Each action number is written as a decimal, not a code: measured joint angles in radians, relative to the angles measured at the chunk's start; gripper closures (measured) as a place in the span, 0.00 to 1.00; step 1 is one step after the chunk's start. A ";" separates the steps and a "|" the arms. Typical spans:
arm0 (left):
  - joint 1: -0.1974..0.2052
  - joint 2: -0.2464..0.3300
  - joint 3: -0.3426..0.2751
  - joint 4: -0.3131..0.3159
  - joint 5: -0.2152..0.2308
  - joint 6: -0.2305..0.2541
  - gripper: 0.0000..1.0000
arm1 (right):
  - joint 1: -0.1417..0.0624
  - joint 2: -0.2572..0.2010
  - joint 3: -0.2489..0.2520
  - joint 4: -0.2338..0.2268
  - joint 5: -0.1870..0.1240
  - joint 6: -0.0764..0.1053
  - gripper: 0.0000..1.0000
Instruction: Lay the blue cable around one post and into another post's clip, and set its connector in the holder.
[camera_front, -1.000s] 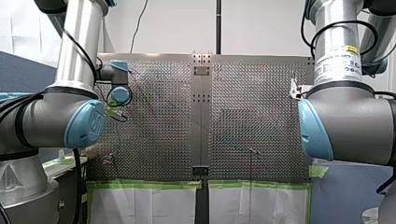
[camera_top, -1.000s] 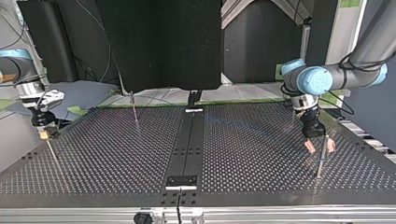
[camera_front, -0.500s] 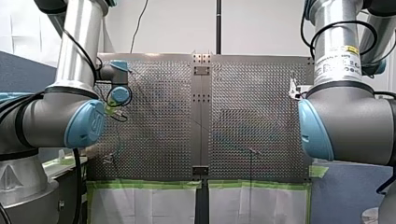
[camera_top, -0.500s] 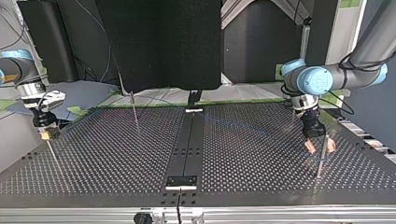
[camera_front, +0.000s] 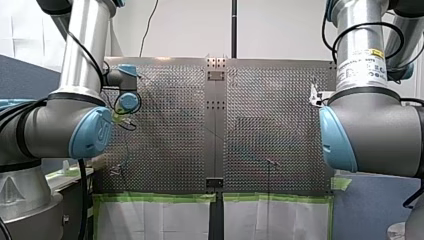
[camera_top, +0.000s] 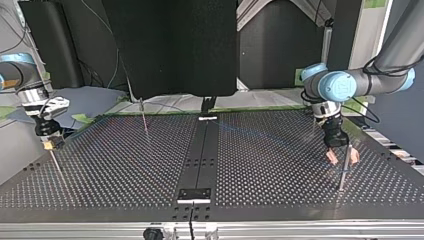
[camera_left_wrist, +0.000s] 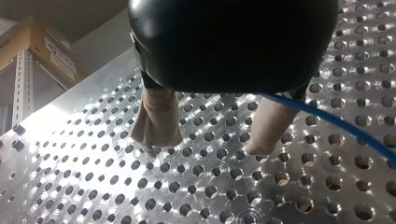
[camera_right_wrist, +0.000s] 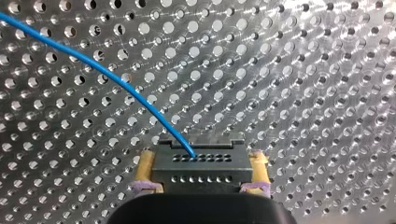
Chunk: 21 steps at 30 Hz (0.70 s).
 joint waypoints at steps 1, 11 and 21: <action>0.000 0.000 0.000 0.000 0.000 0.000 0.00 | 0.000 0.000 0.000 0.000 0.000 0.001 1.00; 0.001 0.000 0.000 0.000 0.000 0.000 0.00 | 0.012 -0.001 -0.001 0.009 -0.009 -0.010 0.38; 0.000 0.000 0.000 0.000 0.000 0.000 0.00 | 0.012 0.000 -0.001 0.009 -0.009 -0.010 0.15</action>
